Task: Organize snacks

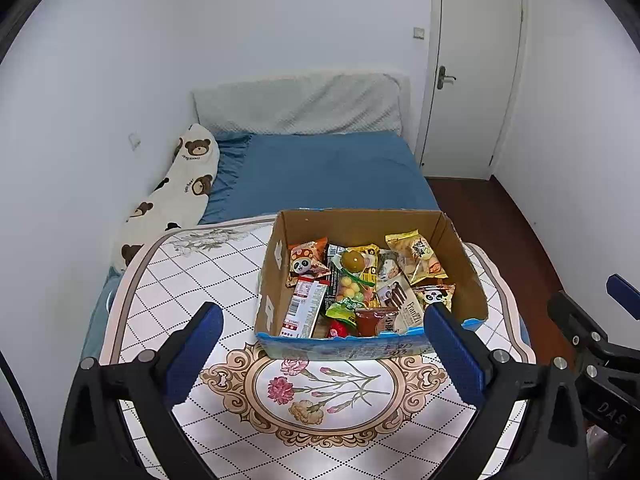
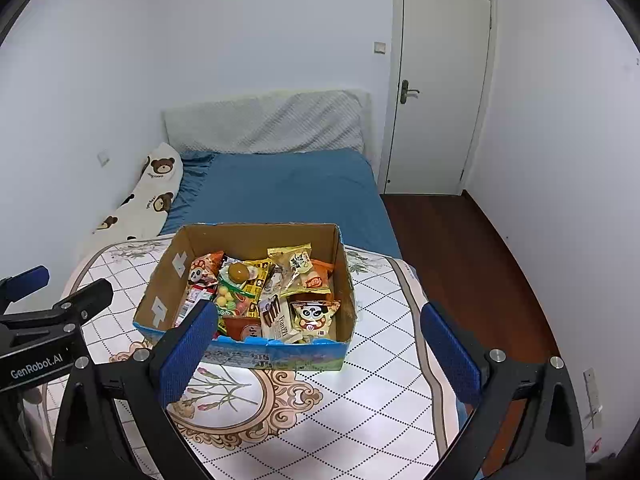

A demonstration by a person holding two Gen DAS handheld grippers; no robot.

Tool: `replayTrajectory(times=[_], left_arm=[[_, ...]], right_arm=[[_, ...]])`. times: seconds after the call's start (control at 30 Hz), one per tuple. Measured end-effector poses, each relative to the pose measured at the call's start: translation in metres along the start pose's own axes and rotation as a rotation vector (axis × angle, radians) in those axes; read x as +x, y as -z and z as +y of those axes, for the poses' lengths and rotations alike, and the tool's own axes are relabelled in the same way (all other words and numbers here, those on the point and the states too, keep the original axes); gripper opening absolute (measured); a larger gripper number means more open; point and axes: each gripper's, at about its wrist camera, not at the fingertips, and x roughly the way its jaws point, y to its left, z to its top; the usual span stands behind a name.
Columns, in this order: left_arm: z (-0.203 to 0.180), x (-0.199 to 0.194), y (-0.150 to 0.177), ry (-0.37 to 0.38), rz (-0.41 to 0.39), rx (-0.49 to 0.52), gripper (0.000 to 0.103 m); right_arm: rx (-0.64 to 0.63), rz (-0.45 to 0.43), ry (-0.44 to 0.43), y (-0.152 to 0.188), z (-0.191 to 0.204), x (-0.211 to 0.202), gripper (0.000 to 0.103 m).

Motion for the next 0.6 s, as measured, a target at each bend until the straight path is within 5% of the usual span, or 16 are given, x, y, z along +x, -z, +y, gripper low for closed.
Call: replayTrajectory(times=[0.6], left_arm=[[-0.007,0.023,-0.005,-0.018,0.015,0.020,0.103]], right_arm=[[0.006,0.036,0.010,0.000,-0.004,0.030,0.103]])
